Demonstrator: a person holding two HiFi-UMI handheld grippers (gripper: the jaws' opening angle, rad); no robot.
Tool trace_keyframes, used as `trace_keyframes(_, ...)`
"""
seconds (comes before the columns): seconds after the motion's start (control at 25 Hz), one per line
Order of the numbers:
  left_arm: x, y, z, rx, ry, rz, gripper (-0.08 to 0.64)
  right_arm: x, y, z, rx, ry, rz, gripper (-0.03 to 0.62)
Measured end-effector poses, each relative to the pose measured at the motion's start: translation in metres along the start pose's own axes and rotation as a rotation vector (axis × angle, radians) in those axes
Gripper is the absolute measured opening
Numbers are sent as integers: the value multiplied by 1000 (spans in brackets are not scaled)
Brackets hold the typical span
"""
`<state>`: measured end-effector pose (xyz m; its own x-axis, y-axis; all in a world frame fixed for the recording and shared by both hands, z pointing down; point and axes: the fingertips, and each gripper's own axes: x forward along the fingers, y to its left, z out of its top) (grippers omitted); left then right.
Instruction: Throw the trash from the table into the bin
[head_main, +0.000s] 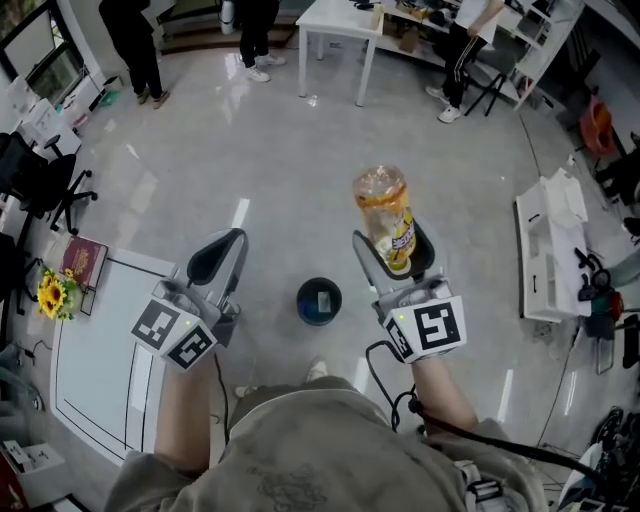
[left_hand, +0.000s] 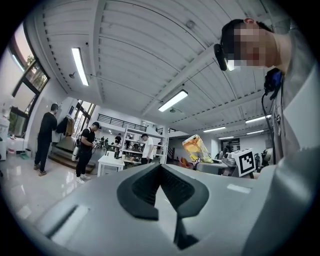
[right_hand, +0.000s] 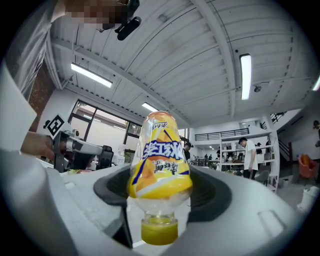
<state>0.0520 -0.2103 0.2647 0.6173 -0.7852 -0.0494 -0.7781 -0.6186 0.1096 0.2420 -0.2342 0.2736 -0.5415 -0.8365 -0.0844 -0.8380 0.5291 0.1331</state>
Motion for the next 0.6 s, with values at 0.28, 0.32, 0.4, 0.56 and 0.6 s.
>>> trace_keyframes(0.28, 28, -18, 10, 29, 8, 2, -2, -5, -23, -9, 20, 17, 20, 319)
trace_keyframes(0.32, 30, -20, 10, 28, 11, 0, -2, -6, -24, -10, 25, 17, 18, 319)
trace_keyframes(0.4, 31, -22, 7, 14, 18, -10, -2, -8, -26, -12, 31, 17, 11, 319)
trace_keyframes(0.56, 27, -22, -8, 1, 63, -29, -2, -13, -22, -14, 37, 25, -10, 319)
trace_keyframes(0.6, 26, -23, -12, -3, 73, -36, -2, -16, -22, -13, 35, 27, -18, 319)
